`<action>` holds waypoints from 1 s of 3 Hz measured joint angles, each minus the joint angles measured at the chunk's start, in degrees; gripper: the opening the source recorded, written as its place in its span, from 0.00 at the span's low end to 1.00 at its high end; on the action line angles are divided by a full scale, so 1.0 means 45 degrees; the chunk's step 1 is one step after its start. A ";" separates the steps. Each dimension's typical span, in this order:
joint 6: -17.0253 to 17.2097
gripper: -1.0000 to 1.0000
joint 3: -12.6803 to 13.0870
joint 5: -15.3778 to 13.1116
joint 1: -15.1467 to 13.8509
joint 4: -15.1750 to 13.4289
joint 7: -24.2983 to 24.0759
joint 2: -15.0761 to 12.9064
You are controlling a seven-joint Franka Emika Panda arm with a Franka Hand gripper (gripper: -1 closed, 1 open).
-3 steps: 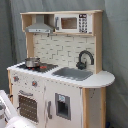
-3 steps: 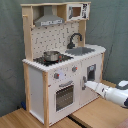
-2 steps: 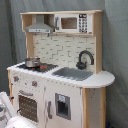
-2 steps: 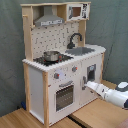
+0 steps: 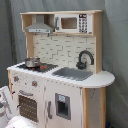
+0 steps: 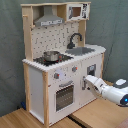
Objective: Play with the kitchen
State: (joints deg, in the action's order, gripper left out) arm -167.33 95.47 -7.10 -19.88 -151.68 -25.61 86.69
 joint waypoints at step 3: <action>-0.0678 1.00 -0.0081 -0.0004 -0.2531 0.1477 -0.2970 0.0000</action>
State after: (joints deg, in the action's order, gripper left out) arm -170.38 95.10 -7.12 -31.27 -145.04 -38.97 86.70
